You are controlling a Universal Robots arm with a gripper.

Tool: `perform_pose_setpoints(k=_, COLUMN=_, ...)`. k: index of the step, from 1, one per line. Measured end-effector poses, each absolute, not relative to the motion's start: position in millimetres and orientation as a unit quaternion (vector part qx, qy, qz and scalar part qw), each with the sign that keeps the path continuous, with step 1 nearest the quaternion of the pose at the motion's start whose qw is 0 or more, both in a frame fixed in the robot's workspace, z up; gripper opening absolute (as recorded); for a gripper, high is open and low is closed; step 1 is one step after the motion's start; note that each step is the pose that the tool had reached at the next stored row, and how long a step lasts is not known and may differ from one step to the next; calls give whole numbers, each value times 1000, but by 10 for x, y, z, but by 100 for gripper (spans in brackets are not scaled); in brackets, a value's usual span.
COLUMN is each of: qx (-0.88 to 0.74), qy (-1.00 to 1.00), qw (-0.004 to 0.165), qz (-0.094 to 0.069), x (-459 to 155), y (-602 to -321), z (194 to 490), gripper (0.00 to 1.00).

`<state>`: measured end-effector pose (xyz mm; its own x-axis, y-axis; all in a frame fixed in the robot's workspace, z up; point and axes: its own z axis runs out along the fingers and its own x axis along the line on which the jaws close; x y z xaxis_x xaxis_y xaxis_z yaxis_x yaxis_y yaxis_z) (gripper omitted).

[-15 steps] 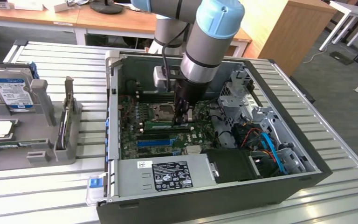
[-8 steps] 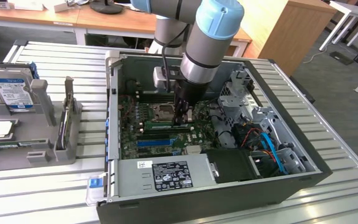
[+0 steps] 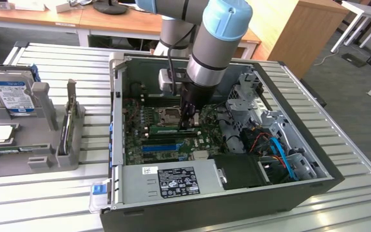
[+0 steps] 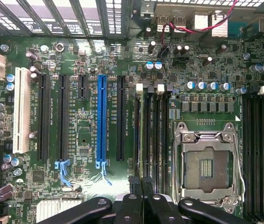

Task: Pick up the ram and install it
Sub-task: 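Insert the ram into the slot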

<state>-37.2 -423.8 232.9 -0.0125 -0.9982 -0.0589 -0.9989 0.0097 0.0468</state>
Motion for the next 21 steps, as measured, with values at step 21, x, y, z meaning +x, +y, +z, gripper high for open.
perform_pose_setpoints(k=21, qx=-703, qy=711, qw=5, qz=37, x=-371, y=-4242, z=2310, gripper=11)
